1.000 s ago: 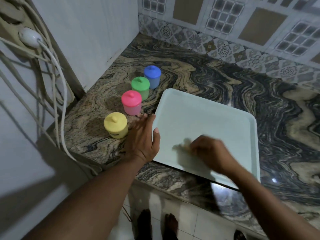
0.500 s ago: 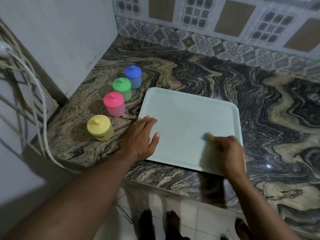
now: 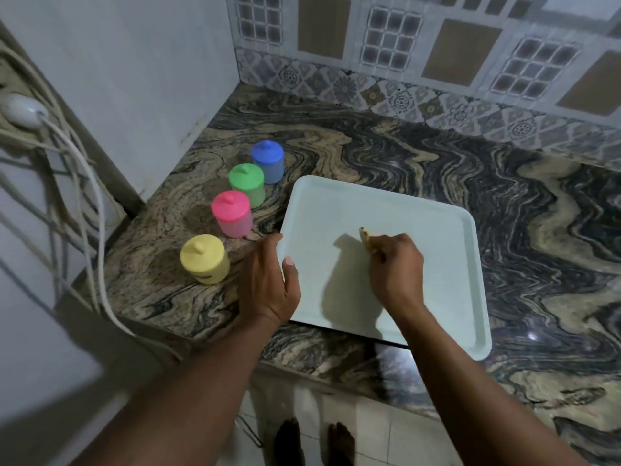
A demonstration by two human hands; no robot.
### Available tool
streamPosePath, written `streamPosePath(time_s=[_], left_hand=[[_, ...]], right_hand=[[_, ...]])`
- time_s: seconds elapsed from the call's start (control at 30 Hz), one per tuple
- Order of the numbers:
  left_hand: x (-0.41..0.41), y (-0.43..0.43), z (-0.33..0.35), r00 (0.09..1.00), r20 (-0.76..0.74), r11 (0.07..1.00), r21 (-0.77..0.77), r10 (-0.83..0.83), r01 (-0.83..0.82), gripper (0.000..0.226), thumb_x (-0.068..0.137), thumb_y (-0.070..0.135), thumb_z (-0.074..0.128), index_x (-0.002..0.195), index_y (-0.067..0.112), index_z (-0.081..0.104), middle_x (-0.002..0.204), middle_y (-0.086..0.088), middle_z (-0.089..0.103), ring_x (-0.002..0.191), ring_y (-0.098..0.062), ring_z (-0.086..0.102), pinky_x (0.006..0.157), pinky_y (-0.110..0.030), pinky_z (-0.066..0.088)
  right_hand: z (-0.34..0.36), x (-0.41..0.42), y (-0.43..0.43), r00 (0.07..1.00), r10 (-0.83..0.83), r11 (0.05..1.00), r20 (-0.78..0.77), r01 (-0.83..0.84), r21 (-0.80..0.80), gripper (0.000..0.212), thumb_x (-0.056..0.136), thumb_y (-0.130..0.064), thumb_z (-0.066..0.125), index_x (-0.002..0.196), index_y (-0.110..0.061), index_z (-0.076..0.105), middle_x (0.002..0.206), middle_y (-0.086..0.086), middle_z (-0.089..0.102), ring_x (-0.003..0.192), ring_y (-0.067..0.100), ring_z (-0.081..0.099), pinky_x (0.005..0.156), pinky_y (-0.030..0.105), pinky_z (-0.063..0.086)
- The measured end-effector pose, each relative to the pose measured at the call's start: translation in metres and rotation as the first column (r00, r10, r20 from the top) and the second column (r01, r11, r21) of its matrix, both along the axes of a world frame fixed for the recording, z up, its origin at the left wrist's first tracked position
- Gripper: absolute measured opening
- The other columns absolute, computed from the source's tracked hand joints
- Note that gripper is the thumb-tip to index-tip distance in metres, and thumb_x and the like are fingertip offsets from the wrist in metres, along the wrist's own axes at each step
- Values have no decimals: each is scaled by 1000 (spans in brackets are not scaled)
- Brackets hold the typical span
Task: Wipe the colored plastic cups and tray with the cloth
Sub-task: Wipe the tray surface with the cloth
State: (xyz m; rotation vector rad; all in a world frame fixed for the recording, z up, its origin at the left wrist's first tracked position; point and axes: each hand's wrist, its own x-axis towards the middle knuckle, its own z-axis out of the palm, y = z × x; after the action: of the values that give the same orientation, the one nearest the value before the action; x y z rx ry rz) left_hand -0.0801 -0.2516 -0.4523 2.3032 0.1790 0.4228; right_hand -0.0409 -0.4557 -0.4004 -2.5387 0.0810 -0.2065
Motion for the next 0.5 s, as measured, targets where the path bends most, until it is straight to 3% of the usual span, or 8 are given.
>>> streamPosePath(time_s=[0.03, 0.23, 0.37, 0.5], left_hand=[[0, 1, -1, 1000, 0, 1000, 9, 17, -17, 48, 93, 38, 37, 128, 8, 53, 116, -16, 61, 101, -38, 58, 81, -47, 50], [-2, 4, 2, 998, 22, 996, -58, 66, -65, 52, 92, 41, 36, 125, 9, 59, 118, -12, 68, 105, -35, 62, 86, -44, 52], [0, 4, 5, 995, 22, 990, -103, 96, -93, 55, 92, 42, 33, 127, 10, 61, 120, -9, 69, 107, -33, 63, 86, -40, 51], [1, 4, 8, 992, 32, 984, -132, 124, -118, 53, 91, 41, 32, 125, 12, 60, 118, -5, 70, 105, -32, 64, 83, -42, 51]], right_hand=[[2, 22, 0, 1000, -18, 1000, -6, 18, -11, 37, 89, 2, 53, 115, -8, 76, 102, 19, 64, 93, 39, 61, 73, 26, 36], [-22, 101, 57, 972, 235, 964, 21, -230, -131, 37, 98, -8, 50, 124, -20, 73, 118, 15, 66, 109, 39, 56, 91, 36, 46], [-28, 50, 88, 859, 510, 844, 46, -490, -219, 30, 94, -12, 58, 117, -21, 76, 96, 12, 64, 89, 36, 54, 72, 39, 49], [-17, -29, 59, 696, 718, 692, -31, -717, -82, 33, 90, -20, 49, 102, -19, 79, 94, 7, 66, 84, 30, 56, 68, 35, 49]])
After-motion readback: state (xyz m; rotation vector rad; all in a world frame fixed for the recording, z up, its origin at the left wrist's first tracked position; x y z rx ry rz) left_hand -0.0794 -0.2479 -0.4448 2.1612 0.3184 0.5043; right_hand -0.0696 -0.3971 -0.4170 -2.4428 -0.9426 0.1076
